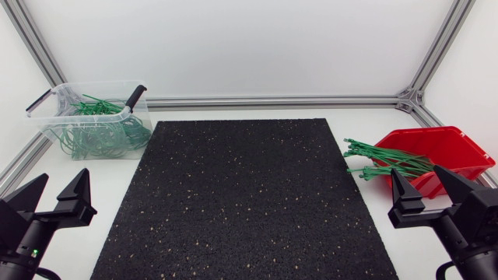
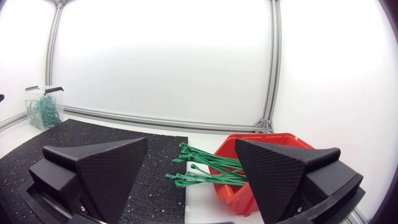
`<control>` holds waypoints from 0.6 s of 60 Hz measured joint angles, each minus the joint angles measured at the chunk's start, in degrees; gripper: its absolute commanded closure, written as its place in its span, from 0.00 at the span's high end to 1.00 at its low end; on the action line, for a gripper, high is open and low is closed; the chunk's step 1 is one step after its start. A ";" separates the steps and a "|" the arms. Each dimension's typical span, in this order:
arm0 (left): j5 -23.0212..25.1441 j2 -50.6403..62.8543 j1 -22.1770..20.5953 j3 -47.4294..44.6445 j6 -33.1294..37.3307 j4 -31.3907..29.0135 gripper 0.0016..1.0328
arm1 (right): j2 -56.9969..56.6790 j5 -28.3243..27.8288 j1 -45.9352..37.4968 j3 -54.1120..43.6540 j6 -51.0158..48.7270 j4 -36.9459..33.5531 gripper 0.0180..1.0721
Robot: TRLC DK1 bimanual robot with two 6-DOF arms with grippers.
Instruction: Take a green cable tie from the red box, thread the tail through the head to close it, then place it in the transparent bin on the left.
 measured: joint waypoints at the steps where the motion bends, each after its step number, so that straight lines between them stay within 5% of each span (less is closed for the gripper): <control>1: 0.00 0.00 0.00 0.00 0.00 -0.02 0.96 | 0.00 0.00 0.00 0.00 0.00 0.02 0.97; 36: 0.00 0.00 -0.04 0.00 0.00 -0.02 0.96 | 0.00 -0.50 0.39 0.00 -0.24 0.00 0.96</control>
